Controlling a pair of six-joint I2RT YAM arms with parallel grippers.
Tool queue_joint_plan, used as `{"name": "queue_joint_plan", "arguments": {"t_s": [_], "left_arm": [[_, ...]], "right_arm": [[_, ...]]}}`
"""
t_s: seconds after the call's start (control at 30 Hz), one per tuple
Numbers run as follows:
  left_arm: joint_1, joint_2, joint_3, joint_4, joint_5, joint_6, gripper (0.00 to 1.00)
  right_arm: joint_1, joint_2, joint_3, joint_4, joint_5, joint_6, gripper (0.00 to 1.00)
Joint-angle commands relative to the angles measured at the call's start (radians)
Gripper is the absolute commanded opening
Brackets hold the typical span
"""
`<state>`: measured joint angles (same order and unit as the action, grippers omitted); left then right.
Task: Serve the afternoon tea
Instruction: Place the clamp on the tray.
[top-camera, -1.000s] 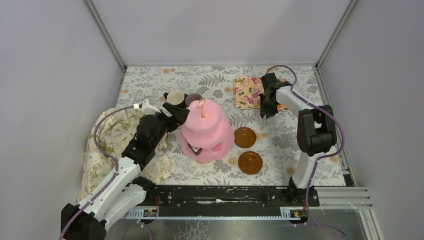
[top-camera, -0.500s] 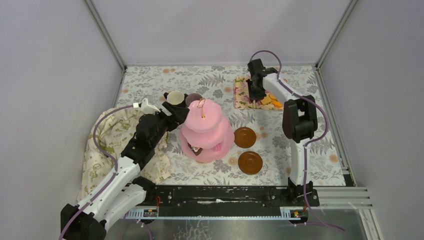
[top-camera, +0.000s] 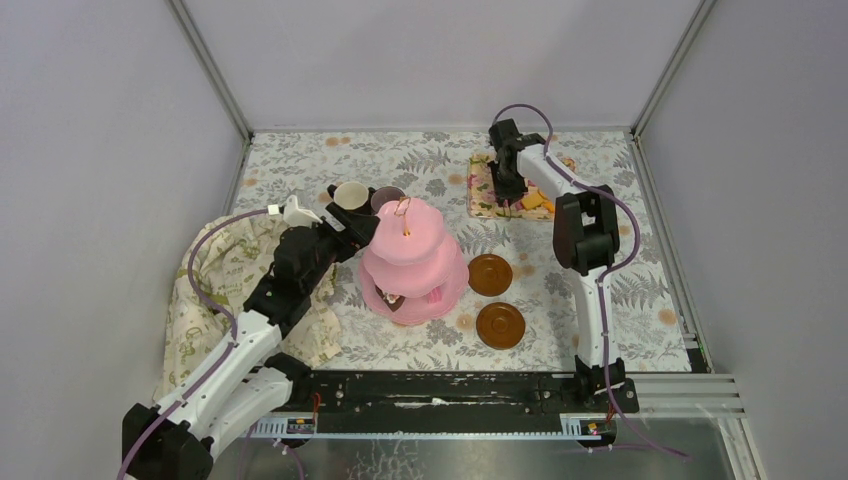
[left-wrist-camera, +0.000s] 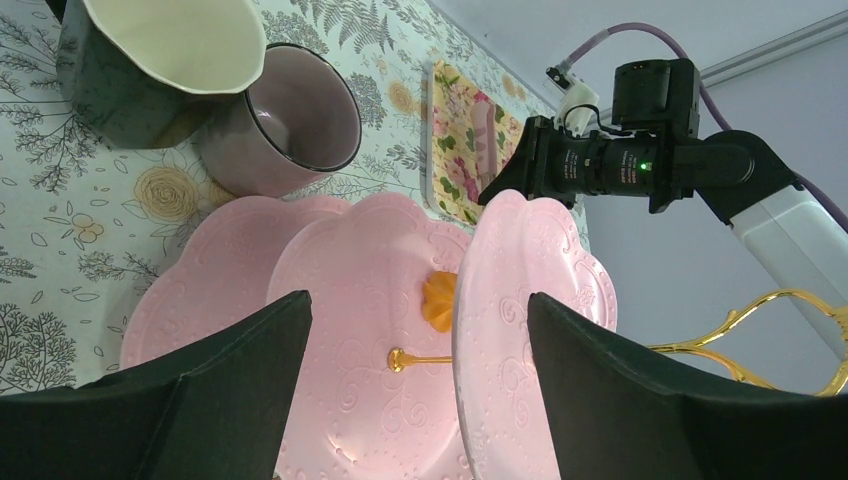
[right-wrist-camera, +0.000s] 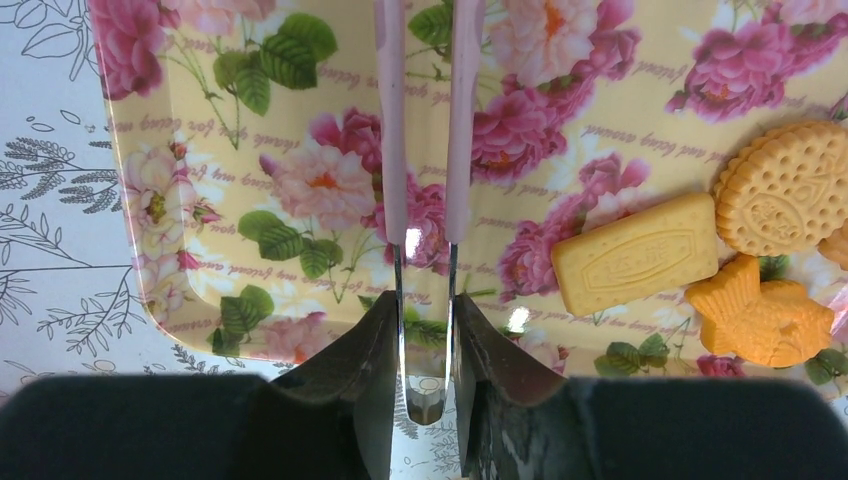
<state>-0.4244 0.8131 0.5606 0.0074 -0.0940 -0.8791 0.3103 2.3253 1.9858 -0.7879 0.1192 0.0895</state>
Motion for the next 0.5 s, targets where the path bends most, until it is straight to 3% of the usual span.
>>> {"name": "queue_joint_plan", "arguments": {"t_s": [0.0, 0.23, 0.47], "left_arm": [[0.006, 0.000, 0.024, 0.036, -0.004, 0.004, 0.86], [0.007, -0.016, 0.014, 0.035, 0.004, -0.007, 0.86], [0.007, -0.026, 0.015, 0.025, 0.001, -0.005, 0.86]], "right_arm": [[0.005, -0.086, -0.011, 0.036, 0.014, -0.019, 0.16], [0.007, -0.079, 0.048, -0.055, -0.042, -0.012, 0.16], [0.023, -0.095, -0.035, -0.020, -0.069, 0.003, 0.17]]}}
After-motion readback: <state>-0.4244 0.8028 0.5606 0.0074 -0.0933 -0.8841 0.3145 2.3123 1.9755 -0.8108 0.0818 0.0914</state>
